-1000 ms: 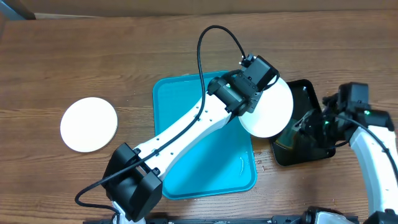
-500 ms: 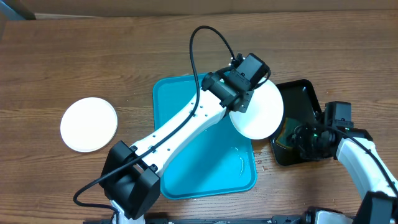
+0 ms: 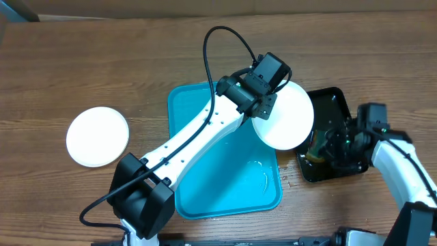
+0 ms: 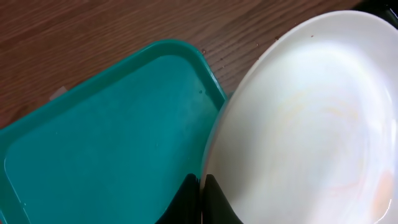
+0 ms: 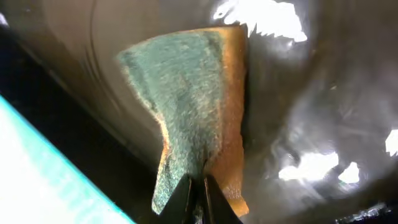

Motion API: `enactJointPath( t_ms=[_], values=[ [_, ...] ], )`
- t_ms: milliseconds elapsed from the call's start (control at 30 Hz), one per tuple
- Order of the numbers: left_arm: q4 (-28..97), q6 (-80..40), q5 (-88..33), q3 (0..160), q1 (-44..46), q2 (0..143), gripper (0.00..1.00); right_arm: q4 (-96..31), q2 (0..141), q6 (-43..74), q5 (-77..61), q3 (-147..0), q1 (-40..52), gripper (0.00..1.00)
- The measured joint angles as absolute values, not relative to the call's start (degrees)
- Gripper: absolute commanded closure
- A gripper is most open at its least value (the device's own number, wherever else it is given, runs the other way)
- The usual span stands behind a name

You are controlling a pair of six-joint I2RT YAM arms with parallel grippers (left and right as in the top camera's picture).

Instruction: Clean dirty plates on tray and stack at the side

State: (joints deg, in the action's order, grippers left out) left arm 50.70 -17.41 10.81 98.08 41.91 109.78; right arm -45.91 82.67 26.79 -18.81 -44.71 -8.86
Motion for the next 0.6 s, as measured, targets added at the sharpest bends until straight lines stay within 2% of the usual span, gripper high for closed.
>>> enactJointPath(
  t_ms=[300, 333, 467, 533, 600],
  values=[
    [50.17, -17.39, 11.38, 98.08, 41.98, 115.22, 0.96, -53.71, 82.67, 24.80, -17.28, -52.07, -8.86, 0.95],
    [50.17, -17.39, 11.38, 98.08, 42.02, 115.59, 0.96, -54.28, 82.67, 24.60, -16.84, -52.07, -8.86, 0.91],
    [49.93, -17.39, 11.38, 98.08, 42.02, 115.72, 0.96, -54.98, 82.67, 23.73, -15.03, -52.07, -8.86, 0.58],
    [49.95, -17.39, 11.35, 98.08, 42.02, 115.72, 0.96, -54.11, 82.67, 23.66, -14.66, -52.03, -8.86, 0.51],
    [49.93, -17.39, 11.38, 98.08, 42.02, 115.72, 0.96, -51.86, 82.67, 23.64, -14.41, -51.57, -8.86, 0.49]
  ],
)
